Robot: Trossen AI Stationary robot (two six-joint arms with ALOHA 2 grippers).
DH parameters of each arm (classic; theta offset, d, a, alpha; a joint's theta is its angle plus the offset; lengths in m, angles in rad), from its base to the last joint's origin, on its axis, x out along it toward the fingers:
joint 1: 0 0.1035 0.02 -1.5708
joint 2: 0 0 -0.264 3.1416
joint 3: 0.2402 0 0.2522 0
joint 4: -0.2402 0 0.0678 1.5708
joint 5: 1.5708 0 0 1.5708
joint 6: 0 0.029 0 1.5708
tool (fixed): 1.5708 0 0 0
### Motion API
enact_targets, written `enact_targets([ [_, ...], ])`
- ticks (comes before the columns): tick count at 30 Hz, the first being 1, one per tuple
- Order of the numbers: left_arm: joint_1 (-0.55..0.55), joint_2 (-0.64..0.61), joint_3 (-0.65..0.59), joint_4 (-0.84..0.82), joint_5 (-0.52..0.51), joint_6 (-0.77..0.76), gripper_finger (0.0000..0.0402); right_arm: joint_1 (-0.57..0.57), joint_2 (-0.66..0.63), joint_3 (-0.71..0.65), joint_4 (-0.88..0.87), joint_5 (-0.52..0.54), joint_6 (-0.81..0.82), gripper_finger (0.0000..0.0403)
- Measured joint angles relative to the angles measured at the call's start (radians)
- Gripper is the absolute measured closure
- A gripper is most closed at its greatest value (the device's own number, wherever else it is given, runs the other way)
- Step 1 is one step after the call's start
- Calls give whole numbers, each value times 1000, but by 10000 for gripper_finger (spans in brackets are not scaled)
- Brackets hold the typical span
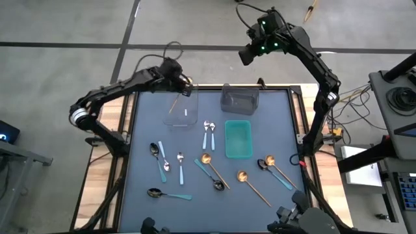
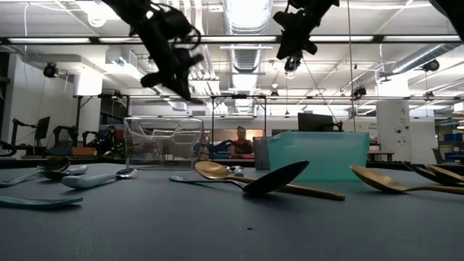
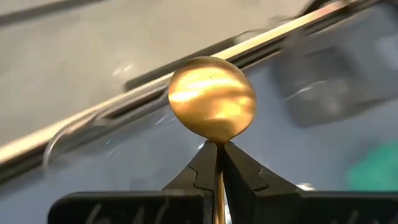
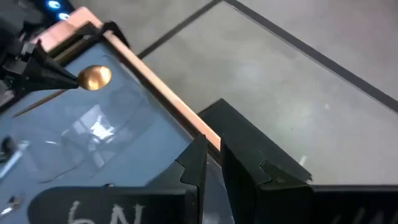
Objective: Sort silverware by color (type)
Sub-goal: Put the gold spoon into the transparent bin
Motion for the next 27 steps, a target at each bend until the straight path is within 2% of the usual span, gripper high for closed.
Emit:
enact_targets([
  [4, 25, -50, -2, 120, 214, 70, 401, 3, 0, -6, 15, -101, -18, 364],
  [7, 48, -73, -15, 281, 429, 89, 401, 11, 0, -20, 42, -218, -67, 364],
  [10, 63, -79, -46, 495, 654, 72, 401, 23, 0, -50, 80, -400, -147, 364],
  [14, 64, -66, -86, 763, 860, -64, 401, 41, 0, -106, 114, -707, -244, 364],
  [16, 62, -59, -107, 863, 916, -144, 401, 58, 0, -131, 117, -781, -264, 364],
  [21, 57, -47, -192, 1220, 1020, -347, 401, 109, 0, -164, 150, -793, -344, 364],
  [24, 58, -26, -244, 1487, 1045, -518, 401, 138, 1, -171, 252, -793, -349, 364],
  [27, 58, -6, -286, 1677, 1027, -649, 401, 162, 1, -172, 371, -793, -309, 364],
])
